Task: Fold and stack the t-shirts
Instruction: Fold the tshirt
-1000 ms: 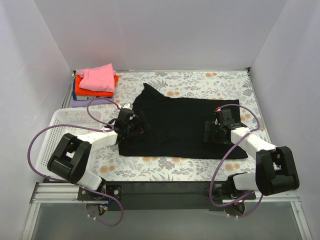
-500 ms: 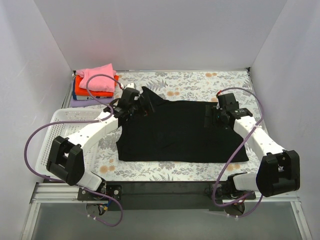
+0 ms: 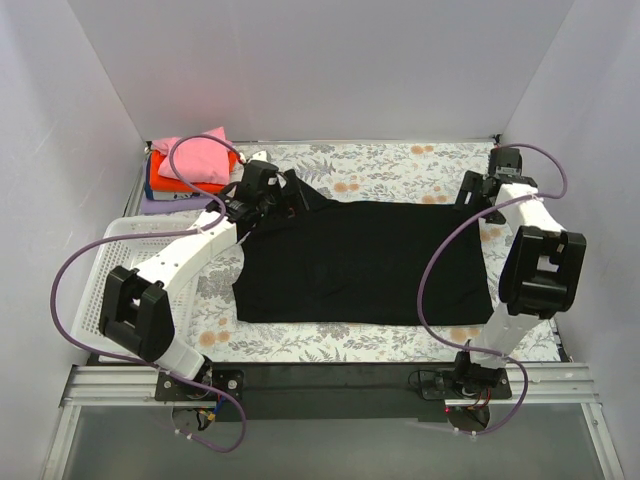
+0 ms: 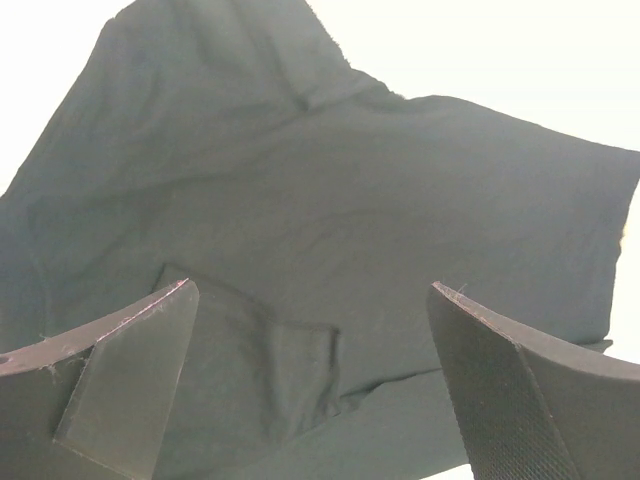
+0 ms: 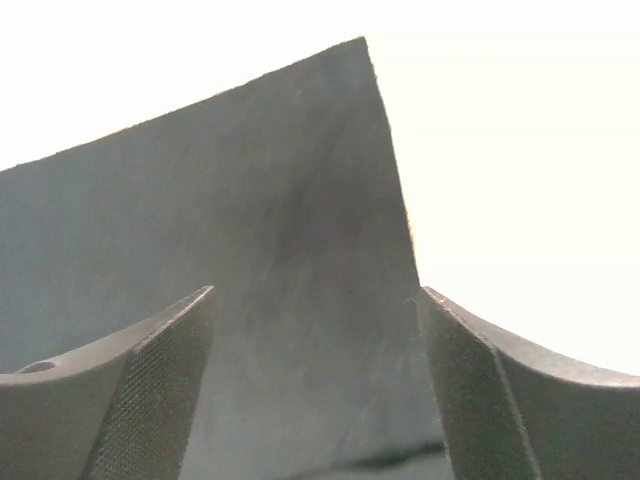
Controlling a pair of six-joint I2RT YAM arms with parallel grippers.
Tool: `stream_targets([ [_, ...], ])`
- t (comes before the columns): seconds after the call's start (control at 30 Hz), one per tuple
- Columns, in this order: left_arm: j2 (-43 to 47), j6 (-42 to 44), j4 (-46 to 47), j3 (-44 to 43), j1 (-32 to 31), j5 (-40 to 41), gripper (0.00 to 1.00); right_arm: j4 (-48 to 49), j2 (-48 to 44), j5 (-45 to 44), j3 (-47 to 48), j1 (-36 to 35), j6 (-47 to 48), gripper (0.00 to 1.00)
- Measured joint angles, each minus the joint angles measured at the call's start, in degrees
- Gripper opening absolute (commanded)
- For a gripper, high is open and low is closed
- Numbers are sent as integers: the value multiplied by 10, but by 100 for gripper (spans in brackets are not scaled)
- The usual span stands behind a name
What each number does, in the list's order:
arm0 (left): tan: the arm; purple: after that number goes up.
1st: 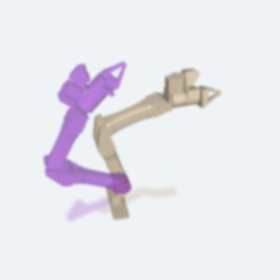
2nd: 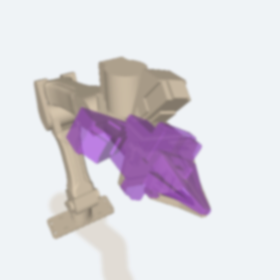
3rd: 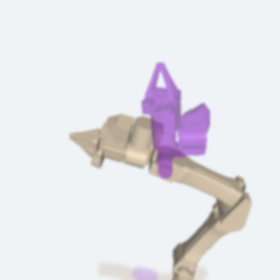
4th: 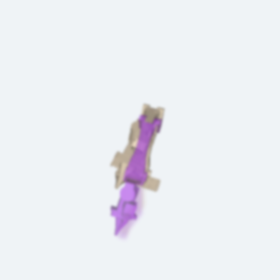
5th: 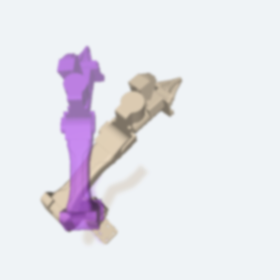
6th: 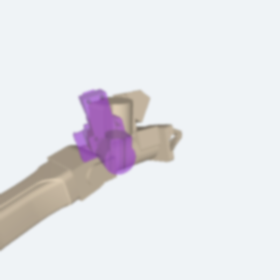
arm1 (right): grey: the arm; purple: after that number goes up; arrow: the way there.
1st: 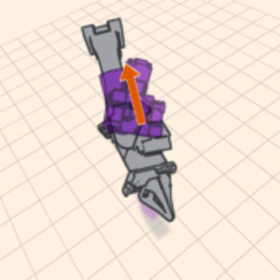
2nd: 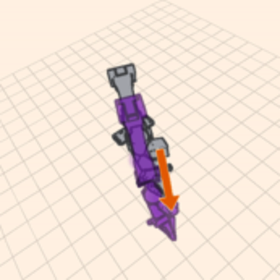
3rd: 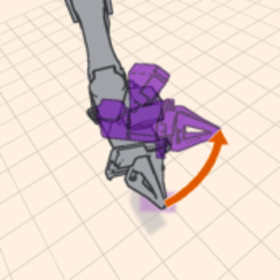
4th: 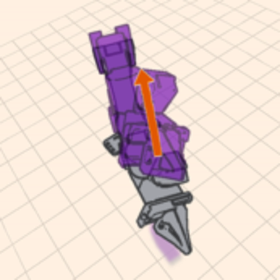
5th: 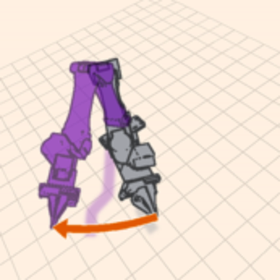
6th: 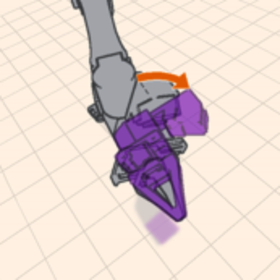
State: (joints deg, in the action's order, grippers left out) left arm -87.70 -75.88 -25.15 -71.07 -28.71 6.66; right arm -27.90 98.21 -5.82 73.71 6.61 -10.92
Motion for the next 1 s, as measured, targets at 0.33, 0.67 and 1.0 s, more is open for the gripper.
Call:
stream_targets([
  [0.33,17,-9,-8,63,0,-4,98,43,150,0,120,30,2,67],
  [0.67,33,-13,-2,80,0,-12,98,58,224,11,160,51,-7,59],
  [1.0,33,-13,-1,85,0,-15,98,65,250,11,186,54,-8,51],
])
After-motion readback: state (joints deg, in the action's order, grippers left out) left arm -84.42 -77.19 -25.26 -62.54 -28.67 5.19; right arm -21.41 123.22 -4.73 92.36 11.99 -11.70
